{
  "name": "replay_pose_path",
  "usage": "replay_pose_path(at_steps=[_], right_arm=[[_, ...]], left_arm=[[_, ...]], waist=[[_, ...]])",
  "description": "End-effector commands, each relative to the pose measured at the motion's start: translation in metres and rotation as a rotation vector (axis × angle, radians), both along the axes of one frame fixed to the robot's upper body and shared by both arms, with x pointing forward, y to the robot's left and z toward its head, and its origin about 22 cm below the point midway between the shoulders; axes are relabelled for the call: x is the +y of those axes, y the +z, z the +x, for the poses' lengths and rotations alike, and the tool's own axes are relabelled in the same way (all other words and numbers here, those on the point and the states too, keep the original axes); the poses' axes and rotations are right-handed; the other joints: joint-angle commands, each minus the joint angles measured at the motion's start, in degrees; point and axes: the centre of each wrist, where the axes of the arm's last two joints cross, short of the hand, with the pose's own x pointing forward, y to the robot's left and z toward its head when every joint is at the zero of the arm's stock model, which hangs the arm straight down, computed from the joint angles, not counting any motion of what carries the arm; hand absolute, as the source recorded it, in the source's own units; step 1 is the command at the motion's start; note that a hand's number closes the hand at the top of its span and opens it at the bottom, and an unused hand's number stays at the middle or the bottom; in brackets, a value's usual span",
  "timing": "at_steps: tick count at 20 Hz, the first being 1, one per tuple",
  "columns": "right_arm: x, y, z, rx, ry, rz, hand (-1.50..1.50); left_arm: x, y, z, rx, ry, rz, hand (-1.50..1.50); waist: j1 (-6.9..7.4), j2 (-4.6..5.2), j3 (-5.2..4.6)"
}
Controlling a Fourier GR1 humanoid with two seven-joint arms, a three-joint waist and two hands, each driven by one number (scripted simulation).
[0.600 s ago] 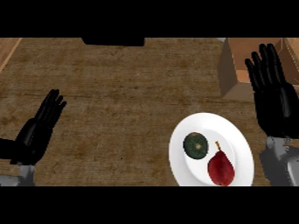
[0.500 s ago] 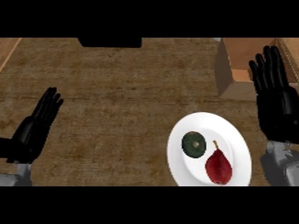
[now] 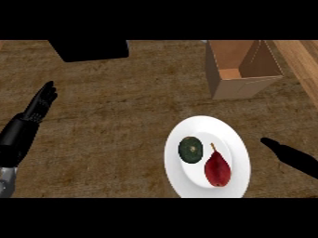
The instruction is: Pick the squash from the plate and place it in the cardboard box
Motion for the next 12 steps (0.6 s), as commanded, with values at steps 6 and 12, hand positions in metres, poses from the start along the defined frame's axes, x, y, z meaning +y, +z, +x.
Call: replay_pose_path(at_steps=[6,12], right_arm=[[0.030,-0.020,-0.084,0.131,-0.037,-0.427,-1.50],[0.050,-0.005,-0.111,0.458,-0.045,-0.552,-1.50]], left_arm=[[-0.009,0.026,0.015,-0.047,-0.088,0.066,0.00],[-0.035,0.019,0.017,-0.033,-0.127,0.051,0.00]], waist=[[3.47,1.09,0.02],[5.15,1.58,-0.15]])
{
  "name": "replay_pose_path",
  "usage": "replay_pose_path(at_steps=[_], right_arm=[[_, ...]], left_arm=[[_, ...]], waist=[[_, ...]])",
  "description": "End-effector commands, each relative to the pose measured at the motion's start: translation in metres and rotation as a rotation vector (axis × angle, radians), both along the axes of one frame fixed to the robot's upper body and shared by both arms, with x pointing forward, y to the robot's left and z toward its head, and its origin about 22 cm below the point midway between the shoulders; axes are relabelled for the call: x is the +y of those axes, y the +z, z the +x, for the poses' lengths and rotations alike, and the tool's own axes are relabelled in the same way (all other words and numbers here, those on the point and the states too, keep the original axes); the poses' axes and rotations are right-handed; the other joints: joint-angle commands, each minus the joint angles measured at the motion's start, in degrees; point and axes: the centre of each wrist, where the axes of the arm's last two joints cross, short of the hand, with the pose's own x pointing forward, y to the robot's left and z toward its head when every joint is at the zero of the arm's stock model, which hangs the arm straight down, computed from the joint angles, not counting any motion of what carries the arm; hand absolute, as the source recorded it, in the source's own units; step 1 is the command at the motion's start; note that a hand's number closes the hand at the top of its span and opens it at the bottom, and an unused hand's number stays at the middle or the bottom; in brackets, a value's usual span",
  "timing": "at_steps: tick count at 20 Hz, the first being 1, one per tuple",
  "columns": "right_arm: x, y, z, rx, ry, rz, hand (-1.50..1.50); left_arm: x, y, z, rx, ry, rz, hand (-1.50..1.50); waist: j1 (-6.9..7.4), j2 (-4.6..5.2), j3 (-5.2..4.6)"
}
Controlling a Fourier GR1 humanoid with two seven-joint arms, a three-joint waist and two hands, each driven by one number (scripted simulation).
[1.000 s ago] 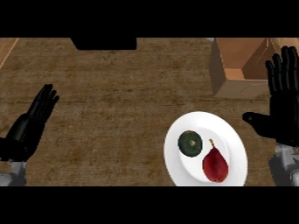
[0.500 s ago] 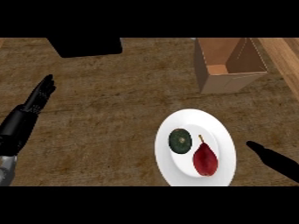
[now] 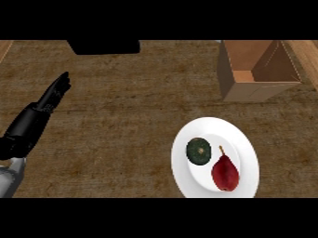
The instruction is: Pick the squash from the plate and place it in the cardboard box
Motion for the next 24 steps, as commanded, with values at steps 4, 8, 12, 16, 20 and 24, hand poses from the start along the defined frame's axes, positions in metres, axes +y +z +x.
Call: replay_pose_path(at_steps=[4,8,12,16,20,24], right_arm=[[0.039,0.016,-0.017,0.336,-0.037,-0.156,-1.50],[0.074,0.021,-0.004,0.450,-0.065,-0.213,-1.50],[0.122,0.028,0.020,0.516,-0.125,-0.244,-1.50],[0.157,0.032,0.031,0.619,-0.148,-0.258,-1.50],[0.167,0.031,0.052,0.637,-0.174,-0.233,-1.50],[0.177,0.022,0.058,0.676,-0.180,-0.208,-1.50]], left_arm=[[-0.021,0.006,0.010,-0.022,-0.039,0.014,0.00],[-0.026,0.000,0.013,-0.015,-0.068,0.013,0.00],[-0.020,0.010,0.019,-0.018,-0.071,0.020,0.00],[-0.019,0.011,0.018,-0.010,-0.082,-0.006,0.00],[-0.021,0.016,0.029,-0.020,-0.063,0.006,0.00],[-0.018,-0.002,0.017,-0.005,-0.058,0.009,0.00]], waist=[[2.67,0.68,-0.06],[4.05,1.00,-0.09],[4.50,0.70,0.15],[4.36,0.57,0.24],[3.77,0.66,0.31],[3.48,0.37,0.36]])
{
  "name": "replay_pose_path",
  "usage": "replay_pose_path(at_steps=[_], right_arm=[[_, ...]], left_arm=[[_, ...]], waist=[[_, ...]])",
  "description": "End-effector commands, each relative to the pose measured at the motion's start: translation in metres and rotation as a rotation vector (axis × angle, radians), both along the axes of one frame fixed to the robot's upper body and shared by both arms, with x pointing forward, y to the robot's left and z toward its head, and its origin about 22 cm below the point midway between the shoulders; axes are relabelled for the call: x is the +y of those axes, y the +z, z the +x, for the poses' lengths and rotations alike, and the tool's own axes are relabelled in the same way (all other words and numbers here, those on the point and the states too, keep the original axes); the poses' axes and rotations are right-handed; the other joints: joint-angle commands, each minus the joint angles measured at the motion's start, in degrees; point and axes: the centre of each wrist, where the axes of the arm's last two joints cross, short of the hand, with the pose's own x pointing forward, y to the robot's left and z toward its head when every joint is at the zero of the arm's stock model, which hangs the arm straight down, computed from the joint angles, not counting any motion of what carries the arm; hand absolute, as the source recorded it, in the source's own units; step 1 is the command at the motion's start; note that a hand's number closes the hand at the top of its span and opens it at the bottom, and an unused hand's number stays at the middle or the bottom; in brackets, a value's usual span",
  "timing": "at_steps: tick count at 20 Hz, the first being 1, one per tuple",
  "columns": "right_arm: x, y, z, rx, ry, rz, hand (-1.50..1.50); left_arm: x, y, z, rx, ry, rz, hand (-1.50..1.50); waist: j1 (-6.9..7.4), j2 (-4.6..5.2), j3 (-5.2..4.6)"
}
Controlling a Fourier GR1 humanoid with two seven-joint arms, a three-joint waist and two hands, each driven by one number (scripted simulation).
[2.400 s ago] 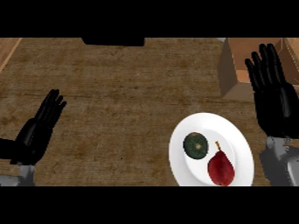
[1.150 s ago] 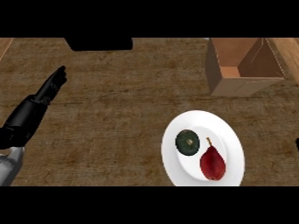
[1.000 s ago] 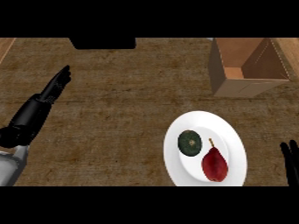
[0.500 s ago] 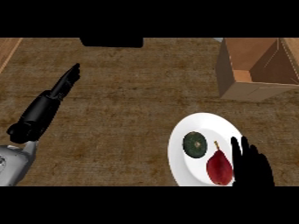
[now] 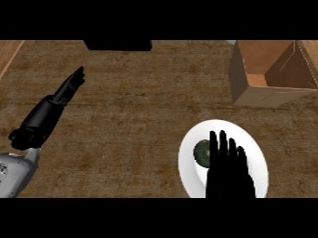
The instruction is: Pick the squash from the plate and place it in the cardboard box
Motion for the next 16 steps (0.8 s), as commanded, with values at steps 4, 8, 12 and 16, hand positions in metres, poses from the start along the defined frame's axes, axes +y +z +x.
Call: replay_pose_path(at_steps=[4,8,12,16], right_arm=[[0.018,-0.002,0.028,0.101,-0.173,-0.125,-1.50],[0.027,-0.021,0.029,0.095,-0.187,-0.119,-1.50],[0.028,-0.024,0.053,0.104,-0.203,-0.152,-1.50],[0.019,-0.036,0.062,0.149,-0.231,-0.163,-1.50]], left_arm=[[0.000,-0.007,0.001,0.016,-0.001,-0.019,0.00],[-0.004,-0.004,0.003,0.006,0.018,0.008,0.00],[-0.012,-0.007,-0.005,0.023,0.001,-0.010,0.00],[0.009,0.000,0.003,0.003,0.041,-0.003,0.00]], waist=[[-0.61,-0.12,0.04],[-0.88,-0.20,0.10],[-0.40,-0.24,0.11],[-0.86,-0.15,0.09]])
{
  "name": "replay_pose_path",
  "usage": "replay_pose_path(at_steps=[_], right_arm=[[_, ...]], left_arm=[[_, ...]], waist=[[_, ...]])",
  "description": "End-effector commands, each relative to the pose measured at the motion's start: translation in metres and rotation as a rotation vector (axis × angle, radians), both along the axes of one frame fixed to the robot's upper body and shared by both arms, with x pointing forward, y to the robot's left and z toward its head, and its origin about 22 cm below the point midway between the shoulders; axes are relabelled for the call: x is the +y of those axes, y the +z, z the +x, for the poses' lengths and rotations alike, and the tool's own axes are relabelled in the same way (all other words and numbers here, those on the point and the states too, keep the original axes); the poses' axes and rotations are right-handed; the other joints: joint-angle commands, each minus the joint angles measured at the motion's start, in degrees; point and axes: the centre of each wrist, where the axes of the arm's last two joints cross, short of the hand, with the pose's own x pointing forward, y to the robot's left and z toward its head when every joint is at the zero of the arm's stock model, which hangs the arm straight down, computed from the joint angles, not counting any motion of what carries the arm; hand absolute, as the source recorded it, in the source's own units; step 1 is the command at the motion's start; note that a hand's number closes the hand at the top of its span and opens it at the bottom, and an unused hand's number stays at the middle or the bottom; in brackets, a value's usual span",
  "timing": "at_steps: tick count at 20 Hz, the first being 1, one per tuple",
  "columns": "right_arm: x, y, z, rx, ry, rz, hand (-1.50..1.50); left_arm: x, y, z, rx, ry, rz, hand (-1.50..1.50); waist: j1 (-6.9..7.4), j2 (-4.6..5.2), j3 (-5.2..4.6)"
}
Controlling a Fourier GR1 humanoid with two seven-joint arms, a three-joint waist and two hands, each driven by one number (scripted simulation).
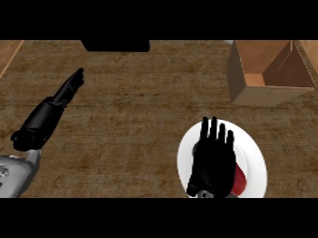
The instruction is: Pick the squash from the plate and place it in the cardboard box
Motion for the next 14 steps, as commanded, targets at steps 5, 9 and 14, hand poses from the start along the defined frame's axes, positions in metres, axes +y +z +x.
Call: replay_pose_path(at_steps=[5,9,14], right_arm=[[0.009,-0.021,0.006,0.080,-0.178,-0.088,-1.50],[0.003,-0.027,0.024,0.089,-0.177,-0.051,-1.50],[0.007,-0.032,0.023,0.106,-0.172,-0.023,-1.50]], left_arm=[[0.005,0.007,0.007,0.008,0.013,-0.011,0.00],[0.008,-0.011,0.004,-0.007,0.003,0.013,0.00],[0.016,0.010,0.006,-0.006,0.014,0.000,0.00]], waist=[[-0.47,-0.01,0.03],[-0.40,0.08,0.02],[-0.30,-0.02,0.04]])
